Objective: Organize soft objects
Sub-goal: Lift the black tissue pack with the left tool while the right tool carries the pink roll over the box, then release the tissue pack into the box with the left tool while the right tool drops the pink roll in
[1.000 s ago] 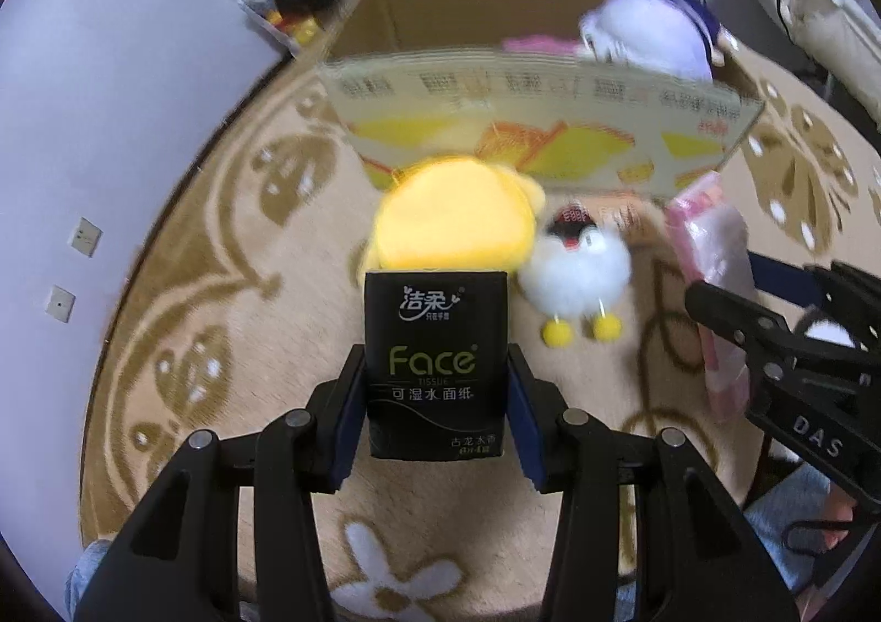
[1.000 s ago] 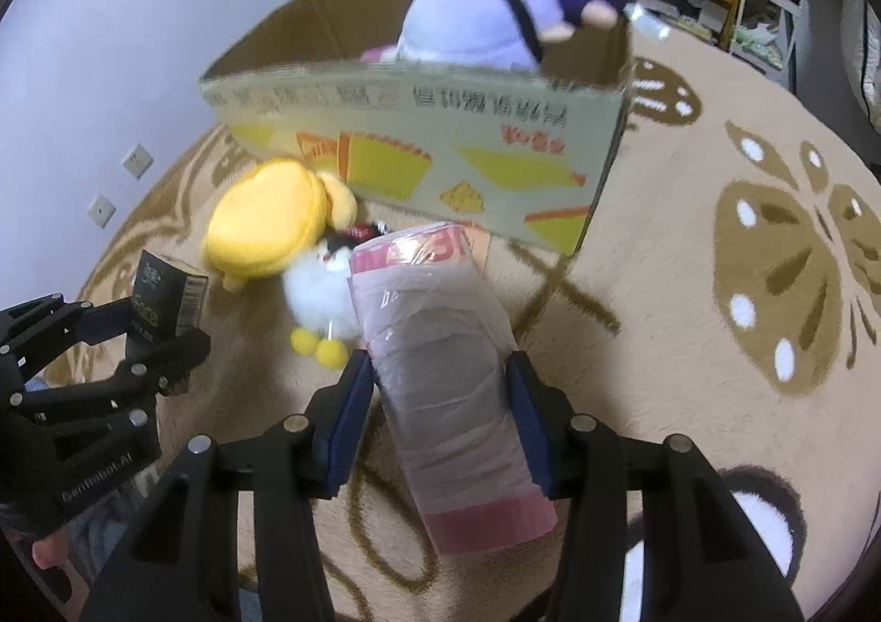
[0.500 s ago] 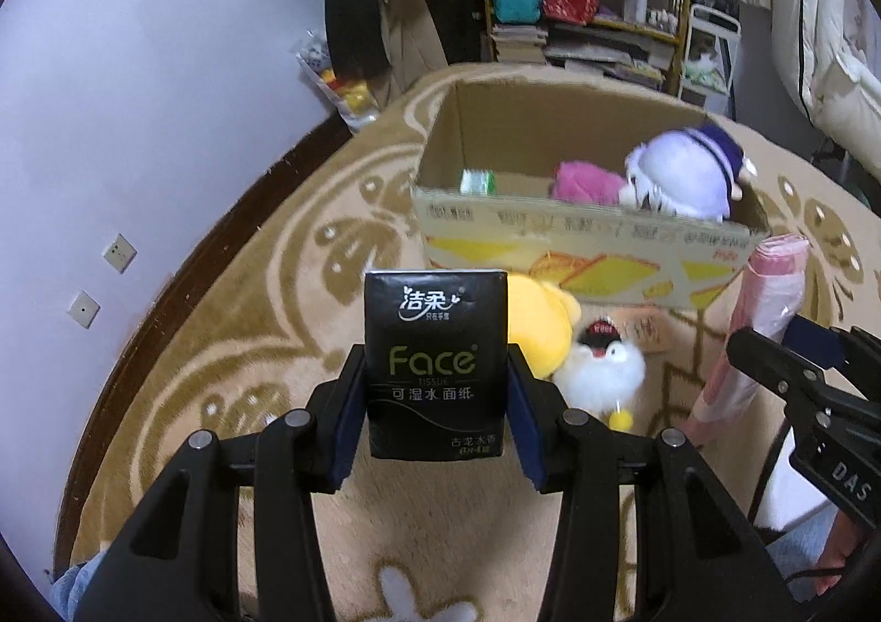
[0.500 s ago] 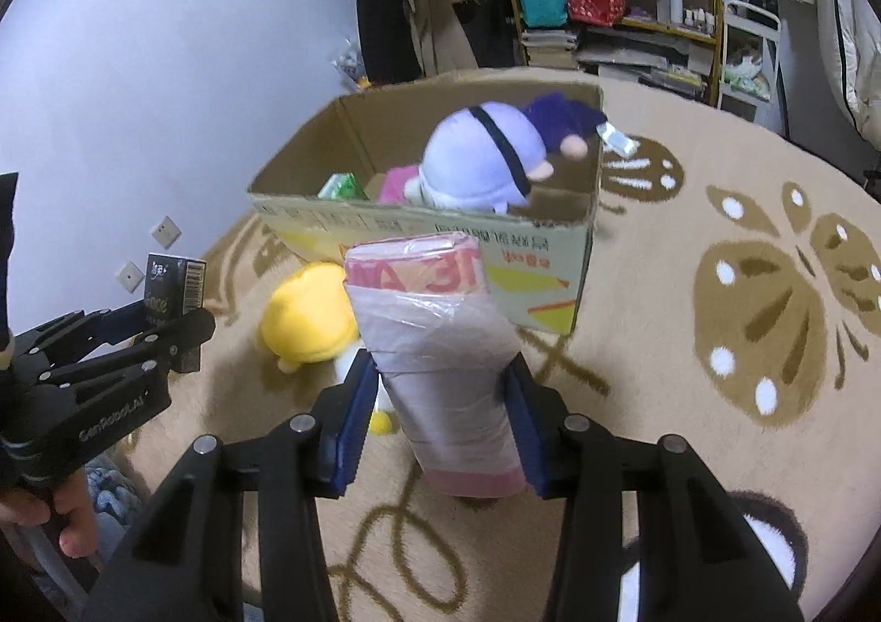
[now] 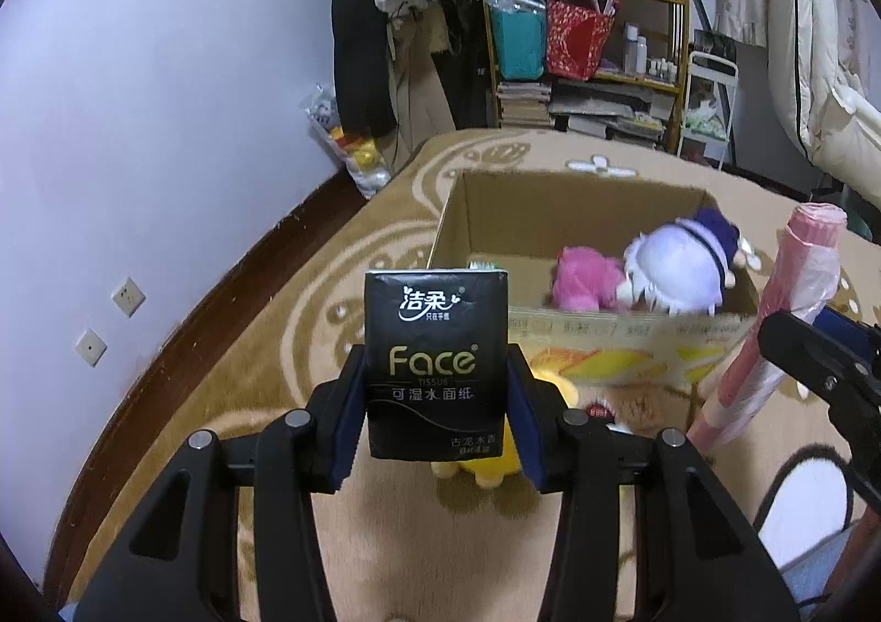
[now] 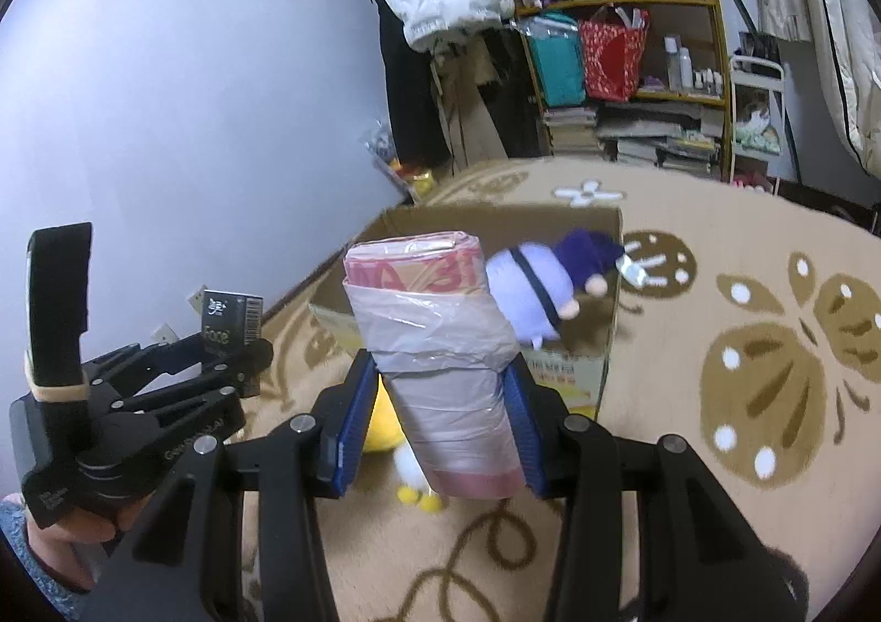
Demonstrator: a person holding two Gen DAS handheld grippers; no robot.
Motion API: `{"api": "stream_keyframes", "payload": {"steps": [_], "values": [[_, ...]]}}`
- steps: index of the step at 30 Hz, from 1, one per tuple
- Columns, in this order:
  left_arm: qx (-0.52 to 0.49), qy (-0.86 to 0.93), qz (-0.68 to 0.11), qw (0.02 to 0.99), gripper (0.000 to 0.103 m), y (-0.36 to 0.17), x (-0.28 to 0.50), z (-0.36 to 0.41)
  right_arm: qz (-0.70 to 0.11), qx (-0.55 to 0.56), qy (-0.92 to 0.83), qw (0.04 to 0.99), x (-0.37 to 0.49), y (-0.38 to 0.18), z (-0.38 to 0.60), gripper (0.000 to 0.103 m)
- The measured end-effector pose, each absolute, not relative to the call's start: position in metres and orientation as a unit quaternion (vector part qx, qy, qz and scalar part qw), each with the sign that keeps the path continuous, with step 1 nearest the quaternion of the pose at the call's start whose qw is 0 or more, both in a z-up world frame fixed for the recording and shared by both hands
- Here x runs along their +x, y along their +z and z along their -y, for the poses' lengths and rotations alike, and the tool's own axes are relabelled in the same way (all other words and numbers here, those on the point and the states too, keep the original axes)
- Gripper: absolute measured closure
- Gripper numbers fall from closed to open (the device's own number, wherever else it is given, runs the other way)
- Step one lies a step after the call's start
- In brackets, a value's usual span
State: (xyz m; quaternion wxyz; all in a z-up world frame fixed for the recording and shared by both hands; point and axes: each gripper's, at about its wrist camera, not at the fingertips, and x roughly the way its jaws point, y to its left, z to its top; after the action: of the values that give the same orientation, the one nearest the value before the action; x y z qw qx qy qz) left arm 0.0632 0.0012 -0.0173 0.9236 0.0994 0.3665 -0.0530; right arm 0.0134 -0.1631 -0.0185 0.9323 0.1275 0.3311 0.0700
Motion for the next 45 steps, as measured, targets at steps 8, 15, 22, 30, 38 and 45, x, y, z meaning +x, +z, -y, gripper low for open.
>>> {"api": "stream_keyframes", "payload": {"steps": [8,15,22,30,38,45], "values": [[0.107,-0.058,-0.341,0.932,0.058,-0.012,0.086,0.007,-0.293,0.124,0.081,0.945,0.030,-0.001,0.160,0.055],[0.109,-0.060,-0.338,0.933,0.058,-0.006,0.114,0.008,-0.264,0.107,0.090,0.954,0.048,0.013,0.156,0.055],[0.099,-0.078,-0.340,0.932,0.058,0.005,0.144,0.011,-0.267,0.089,0.089,0.956,0.074,0.012,0.155,0.055],[0.137,-0.066,-0.326,0.933,0.058,-0.001,0.164,0.019,-0.292,0.134,0.114,0.940,0.104,-0.004,0.166,0.055],[0.111,-0.085,-0.345,0.928,0.058,-0.022,0.178,0.020,-0.337,0.190,0.132,0.913,0.134,-0.029,0.177,0.055],[0.111,-0.092,-0.360,0.922,0.057,-0.038,0.186,0.027,-0.360,0.179,0.121,0.908,0.143,-0.044,0.174,0.054]]}}
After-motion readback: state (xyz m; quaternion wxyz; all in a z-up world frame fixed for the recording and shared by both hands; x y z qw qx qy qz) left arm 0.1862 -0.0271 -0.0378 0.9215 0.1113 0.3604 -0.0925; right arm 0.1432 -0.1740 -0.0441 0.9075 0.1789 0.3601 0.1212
